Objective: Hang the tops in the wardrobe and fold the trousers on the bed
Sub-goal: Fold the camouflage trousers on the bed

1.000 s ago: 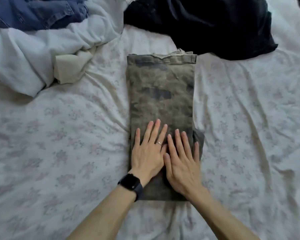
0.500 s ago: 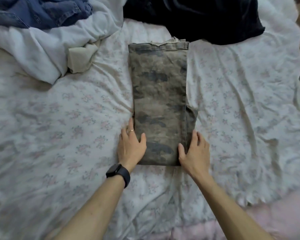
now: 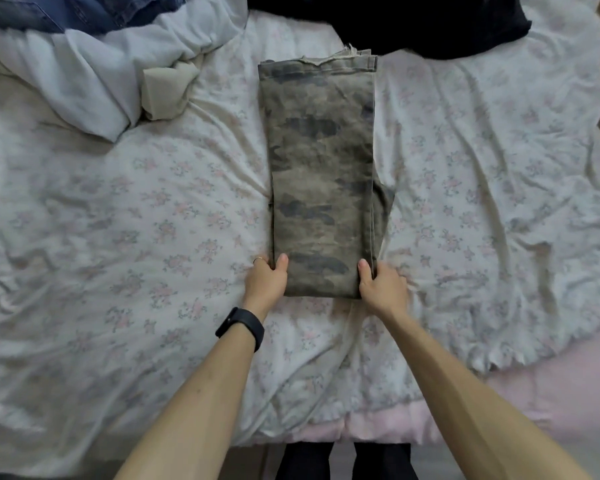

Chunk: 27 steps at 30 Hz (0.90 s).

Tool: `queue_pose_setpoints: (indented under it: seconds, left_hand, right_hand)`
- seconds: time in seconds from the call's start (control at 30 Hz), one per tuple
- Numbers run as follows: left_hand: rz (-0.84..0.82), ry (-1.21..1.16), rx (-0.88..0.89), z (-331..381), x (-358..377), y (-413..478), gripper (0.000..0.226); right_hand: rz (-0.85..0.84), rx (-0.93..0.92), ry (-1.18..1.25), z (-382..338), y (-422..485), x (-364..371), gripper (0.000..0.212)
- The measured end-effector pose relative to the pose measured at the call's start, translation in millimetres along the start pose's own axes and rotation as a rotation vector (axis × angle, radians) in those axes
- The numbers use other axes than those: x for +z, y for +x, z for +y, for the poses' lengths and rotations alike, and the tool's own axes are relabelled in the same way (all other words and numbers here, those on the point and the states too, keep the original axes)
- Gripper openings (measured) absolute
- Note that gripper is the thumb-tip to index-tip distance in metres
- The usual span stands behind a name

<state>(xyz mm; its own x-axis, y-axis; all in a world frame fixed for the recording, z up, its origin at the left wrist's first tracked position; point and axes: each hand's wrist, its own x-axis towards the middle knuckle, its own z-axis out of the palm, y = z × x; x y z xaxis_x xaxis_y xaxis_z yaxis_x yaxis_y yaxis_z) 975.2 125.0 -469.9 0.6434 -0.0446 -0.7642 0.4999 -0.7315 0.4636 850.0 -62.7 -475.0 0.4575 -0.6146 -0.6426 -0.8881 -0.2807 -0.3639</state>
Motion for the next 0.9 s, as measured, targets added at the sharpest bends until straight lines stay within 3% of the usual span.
queue_pose_setpoints:
  seconds: [0.1, 0.23, 0.47, 0.67, 0.9]
  left_hand:
    - [-0.036, -0.183, -0.046, 1, 6, -12, 0.06]
    - [0.017, -0.165, -0.055, -8, 6, -43, 0.054]
    - [0.005, -0.166, -0.151, -67, 22, -113, 0.051]
    - [0.003, -0.211, -0.255, -118, 39, -216, 0.037]
    - [0.017, -0.253, -0.235, -146, 37, -305, 0.026]
  right_hand:
    - [0.042, 0.008, 0.243, 3, -15, 2, 0.045]
    - [-0.007, 0.07, 0.405, 16, -44, -14, 0.043]
    - [-0.194, 0.159, 0.462, 76, -107, -33, 0.032]
    - [-0.188, 0.227, 0.497, 143, -196, -50, 0.032]
    - [-0.129, 0.111, 0.317, 180, -278, -73, 0.026]
